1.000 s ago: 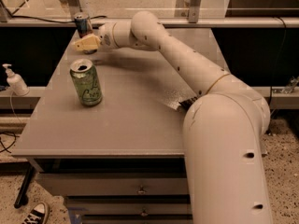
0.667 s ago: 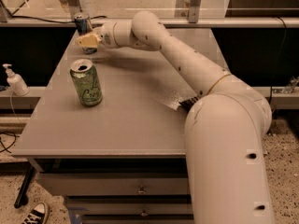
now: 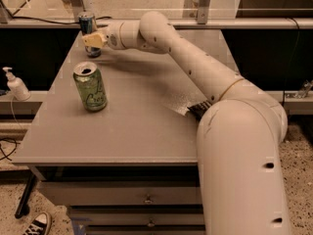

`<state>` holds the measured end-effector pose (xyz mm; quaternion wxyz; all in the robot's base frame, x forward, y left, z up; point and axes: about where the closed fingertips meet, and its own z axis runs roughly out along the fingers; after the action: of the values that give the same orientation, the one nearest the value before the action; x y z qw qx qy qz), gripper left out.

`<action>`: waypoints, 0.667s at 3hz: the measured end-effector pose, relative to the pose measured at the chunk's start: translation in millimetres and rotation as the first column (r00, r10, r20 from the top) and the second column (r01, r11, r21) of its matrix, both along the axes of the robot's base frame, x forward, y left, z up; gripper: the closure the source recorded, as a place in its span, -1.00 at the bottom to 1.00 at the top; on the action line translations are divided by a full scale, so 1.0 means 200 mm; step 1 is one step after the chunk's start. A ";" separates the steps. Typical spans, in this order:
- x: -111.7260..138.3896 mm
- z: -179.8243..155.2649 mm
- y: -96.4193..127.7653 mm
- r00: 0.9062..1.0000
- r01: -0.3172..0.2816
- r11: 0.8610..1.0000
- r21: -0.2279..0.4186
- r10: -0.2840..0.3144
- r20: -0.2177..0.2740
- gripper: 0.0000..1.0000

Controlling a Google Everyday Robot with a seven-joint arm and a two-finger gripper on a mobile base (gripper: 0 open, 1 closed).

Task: Pick redbull can

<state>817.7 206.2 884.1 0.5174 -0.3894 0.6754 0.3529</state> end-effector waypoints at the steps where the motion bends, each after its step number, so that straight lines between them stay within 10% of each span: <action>1: -0.04 0.11 -0.05 0.999 -0.009 1.000 0.002 0.009 0.041 1.00; 2: -0.12 0.28 -0.15 0.994 -0.018 1.000 -0.008 0.019 0.109 1.00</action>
Offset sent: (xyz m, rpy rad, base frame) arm -0.0483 -0.0689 0.1104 -0.0197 -0.2152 0.0187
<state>793.2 175.8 940.6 0.5489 -0.4161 0.6437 0.3335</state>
